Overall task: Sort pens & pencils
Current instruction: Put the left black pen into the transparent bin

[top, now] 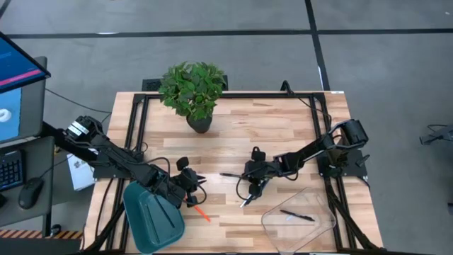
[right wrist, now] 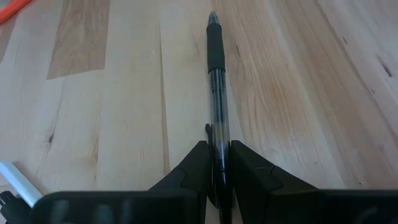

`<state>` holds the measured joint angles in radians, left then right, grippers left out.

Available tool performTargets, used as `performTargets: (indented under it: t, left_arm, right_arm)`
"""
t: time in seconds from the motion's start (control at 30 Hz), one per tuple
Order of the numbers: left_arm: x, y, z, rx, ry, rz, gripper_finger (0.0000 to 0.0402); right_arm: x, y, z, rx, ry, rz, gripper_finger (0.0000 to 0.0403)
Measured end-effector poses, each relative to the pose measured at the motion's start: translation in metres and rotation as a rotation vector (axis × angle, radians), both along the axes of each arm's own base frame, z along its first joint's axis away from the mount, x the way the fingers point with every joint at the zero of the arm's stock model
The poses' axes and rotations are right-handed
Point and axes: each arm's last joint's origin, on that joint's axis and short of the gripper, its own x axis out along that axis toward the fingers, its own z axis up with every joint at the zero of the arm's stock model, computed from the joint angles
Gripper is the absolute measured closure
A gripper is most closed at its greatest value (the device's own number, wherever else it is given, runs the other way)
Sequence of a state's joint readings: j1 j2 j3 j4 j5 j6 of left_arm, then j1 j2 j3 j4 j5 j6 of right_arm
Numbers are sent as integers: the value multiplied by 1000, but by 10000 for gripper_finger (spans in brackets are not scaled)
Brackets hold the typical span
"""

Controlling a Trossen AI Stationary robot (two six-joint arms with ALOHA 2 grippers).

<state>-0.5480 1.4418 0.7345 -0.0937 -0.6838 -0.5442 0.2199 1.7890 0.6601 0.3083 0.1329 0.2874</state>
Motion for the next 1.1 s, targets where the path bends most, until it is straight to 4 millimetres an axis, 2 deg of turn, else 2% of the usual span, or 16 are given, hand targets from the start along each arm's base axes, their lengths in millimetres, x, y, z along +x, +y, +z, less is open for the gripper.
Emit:
performTargets:
  t: [0.77,1.1]
  left_arm:
    - [-2,1,-2,-13,17,24,360]
    - [-2,1,-2,-13,19,24,360]
  right_arm:
    - [4,-3,3,-6,-43,2,322]
    - [3,-4,14,-9,-70,10,343]
